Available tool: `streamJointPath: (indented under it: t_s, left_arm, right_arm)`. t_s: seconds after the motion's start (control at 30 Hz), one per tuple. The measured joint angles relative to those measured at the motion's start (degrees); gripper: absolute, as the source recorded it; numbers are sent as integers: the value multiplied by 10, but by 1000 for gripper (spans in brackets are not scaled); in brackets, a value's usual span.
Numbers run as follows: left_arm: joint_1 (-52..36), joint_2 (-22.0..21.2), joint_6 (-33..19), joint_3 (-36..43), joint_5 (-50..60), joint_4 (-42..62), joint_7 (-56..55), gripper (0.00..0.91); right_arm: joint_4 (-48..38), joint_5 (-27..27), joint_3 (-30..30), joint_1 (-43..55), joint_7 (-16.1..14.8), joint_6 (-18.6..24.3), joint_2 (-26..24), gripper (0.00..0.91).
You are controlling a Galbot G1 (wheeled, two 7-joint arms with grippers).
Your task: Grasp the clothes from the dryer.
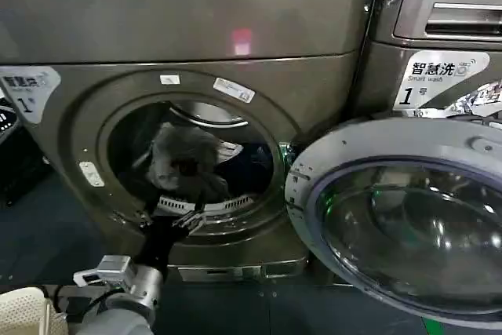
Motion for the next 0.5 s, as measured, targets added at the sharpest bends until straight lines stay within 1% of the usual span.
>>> streamJointPath:
  t_s: [0.3, 0.5]
  left_arm:
    - [-12, -5, -14, -10, -9, 10, 5, 907]
    - [-51, 2, -34, -14, -22, 48, 9, 907]
  right_arm:
    - [1, -14, 11, -3, -4, -9, 2, 907]
    - [8, -24, 21, -12, -4, -14, 6, 907]
